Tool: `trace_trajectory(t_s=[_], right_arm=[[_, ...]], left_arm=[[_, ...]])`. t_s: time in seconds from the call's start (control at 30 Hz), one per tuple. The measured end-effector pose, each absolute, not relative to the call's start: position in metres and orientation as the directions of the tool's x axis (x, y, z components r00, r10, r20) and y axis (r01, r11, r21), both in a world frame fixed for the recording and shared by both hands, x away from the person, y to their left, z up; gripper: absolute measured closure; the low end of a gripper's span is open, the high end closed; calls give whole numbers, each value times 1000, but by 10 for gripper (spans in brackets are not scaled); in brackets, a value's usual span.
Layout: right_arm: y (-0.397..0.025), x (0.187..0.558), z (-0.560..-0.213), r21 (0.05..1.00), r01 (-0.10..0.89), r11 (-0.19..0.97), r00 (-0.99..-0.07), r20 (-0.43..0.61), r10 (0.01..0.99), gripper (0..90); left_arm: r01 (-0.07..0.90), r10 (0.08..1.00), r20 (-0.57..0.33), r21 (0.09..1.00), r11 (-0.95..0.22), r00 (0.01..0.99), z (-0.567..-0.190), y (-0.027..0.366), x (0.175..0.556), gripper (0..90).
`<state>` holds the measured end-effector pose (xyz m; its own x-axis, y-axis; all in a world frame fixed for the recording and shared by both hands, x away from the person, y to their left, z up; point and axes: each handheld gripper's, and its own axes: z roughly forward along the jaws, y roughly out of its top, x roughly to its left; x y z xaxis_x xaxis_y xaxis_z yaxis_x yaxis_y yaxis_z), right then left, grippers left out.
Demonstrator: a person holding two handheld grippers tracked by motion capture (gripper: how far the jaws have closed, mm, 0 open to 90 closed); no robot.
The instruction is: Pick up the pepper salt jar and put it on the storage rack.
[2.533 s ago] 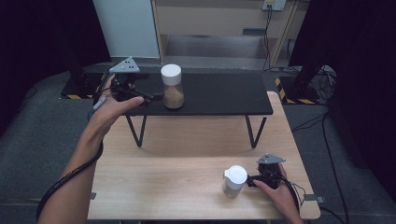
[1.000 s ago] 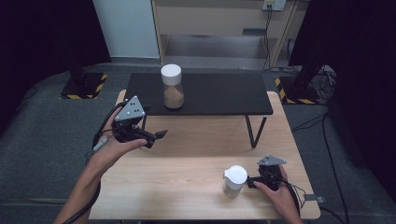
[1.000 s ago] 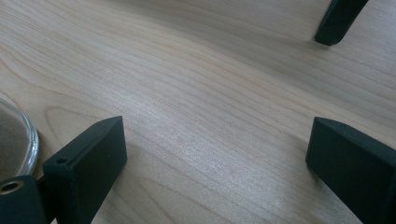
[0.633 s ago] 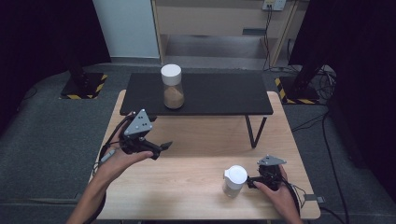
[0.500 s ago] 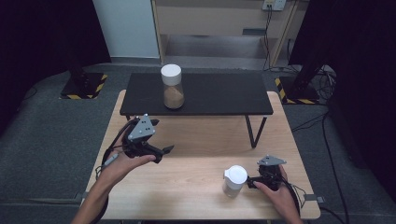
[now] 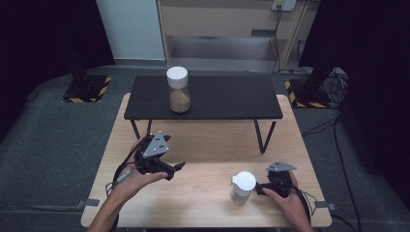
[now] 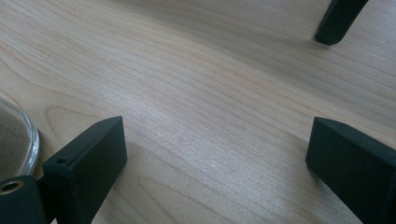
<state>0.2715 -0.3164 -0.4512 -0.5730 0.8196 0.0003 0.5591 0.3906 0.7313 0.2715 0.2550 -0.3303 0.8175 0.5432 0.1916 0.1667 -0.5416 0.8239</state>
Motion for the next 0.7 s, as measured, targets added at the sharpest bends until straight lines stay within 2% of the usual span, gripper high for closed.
trace_trajectory(t_s=[0.7], right_arm=[[-316,272,-451,731,559,390,-573,1,820,59]], left_arm=[[292,592,117,784,-548,797,-395,265,264,18]])
